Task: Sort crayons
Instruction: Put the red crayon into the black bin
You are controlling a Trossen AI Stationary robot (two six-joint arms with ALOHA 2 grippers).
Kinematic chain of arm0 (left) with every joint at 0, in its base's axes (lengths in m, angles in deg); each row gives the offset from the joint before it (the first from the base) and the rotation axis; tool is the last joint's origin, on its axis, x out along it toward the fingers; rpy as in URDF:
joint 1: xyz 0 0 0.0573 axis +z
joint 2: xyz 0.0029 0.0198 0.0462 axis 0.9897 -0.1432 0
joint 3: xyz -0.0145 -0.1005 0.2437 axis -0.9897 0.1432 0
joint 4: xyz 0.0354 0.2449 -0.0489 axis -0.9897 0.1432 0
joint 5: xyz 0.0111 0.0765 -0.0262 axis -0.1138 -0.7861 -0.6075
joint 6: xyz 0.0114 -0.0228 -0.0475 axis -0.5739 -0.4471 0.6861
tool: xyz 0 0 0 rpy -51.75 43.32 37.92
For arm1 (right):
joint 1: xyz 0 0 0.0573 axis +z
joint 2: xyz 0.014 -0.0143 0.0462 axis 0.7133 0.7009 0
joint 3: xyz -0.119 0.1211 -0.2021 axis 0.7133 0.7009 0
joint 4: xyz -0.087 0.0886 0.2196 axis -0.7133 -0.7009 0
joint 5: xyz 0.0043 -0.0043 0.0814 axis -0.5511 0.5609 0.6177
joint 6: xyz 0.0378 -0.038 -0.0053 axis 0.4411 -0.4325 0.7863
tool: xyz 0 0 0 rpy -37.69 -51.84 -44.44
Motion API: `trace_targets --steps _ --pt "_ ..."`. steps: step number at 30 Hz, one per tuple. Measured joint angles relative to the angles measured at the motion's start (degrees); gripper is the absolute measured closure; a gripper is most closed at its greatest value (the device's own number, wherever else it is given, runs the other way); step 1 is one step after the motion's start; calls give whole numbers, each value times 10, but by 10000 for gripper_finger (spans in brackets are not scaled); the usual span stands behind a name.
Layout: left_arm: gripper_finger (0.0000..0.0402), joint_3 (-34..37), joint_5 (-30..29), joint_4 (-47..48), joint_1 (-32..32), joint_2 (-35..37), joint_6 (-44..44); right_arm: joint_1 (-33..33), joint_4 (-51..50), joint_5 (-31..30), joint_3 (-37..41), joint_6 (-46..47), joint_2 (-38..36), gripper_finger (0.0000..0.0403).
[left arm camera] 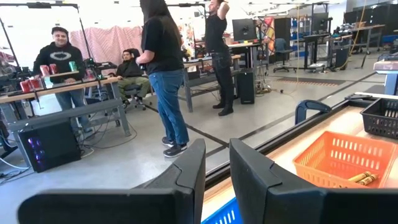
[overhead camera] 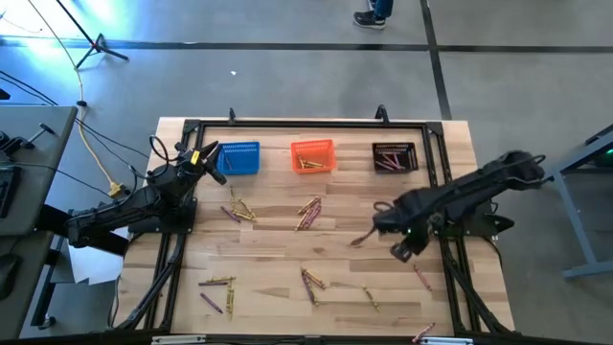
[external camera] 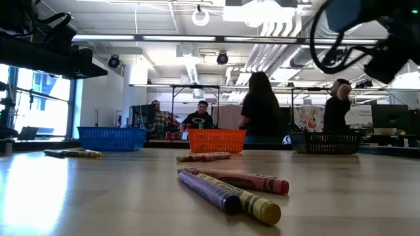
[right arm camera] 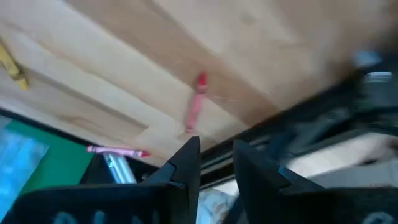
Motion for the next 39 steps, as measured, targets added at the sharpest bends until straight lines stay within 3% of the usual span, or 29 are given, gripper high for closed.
trace_targets --steps 5,20,34,39 --pt "342 0 0 0 0 0 0 49 123 14 62 59 0 324" --pt "342 0 0 0 0 0 0 174 303 8 166 163 0 324" --pt "342 0 0 0 0 0 0 192 412 7 231 219 -3 325" --pt "342 0 0 0 0 0 0 191 413 6 233 219 -2 357"
